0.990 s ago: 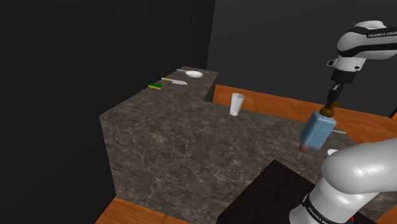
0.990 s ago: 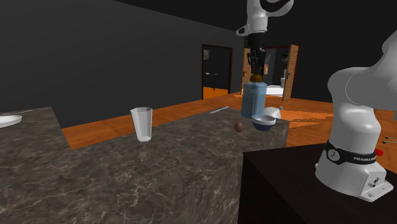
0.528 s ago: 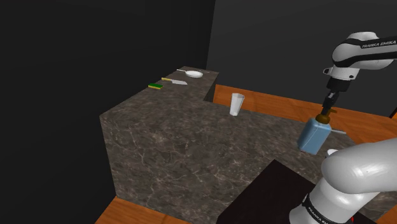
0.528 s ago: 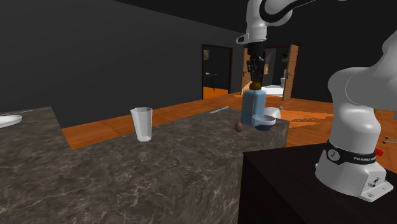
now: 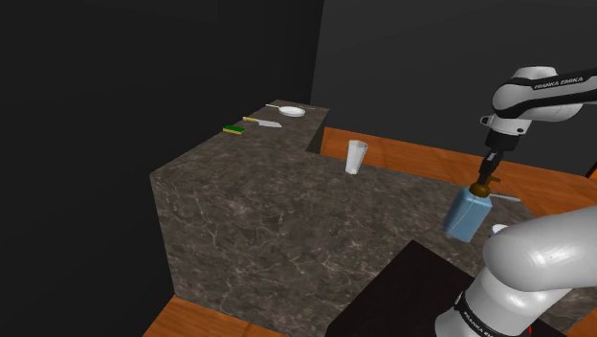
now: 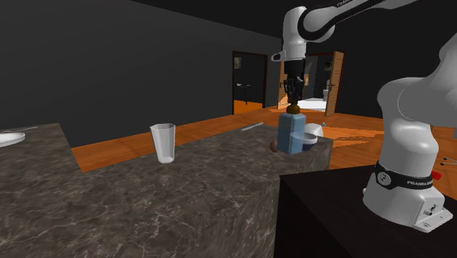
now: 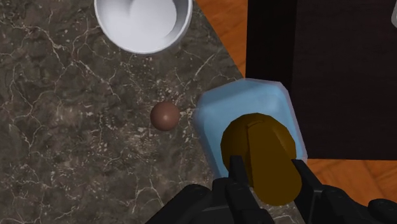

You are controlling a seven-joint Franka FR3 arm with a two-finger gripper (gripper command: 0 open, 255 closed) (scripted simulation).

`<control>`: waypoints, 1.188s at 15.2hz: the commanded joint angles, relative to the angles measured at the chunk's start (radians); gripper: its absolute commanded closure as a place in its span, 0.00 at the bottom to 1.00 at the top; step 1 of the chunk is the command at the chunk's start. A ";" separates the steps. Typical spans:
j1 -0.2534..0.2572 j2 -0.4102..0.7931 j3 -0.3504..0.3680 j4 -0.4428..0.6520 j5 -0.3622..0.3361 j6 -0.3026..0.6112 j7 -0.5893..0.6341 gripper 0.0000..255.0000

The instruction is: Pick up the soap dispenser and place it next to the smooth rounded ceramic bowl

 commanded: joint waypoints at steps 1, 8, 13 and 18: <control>0.002 0.011 -0.010 -0.019 -0.004 0.031 0.003 1.00; 0.005 0.046 -0.046 -0.074 -0.019 0.122 0.005 1.00; 0.005 0.046 -0.046 -0.074 -0.019 0.122 0.005 1.00; 0.005 0.046 -0.046 -0.074 -0.019 0.122 0.005 0.00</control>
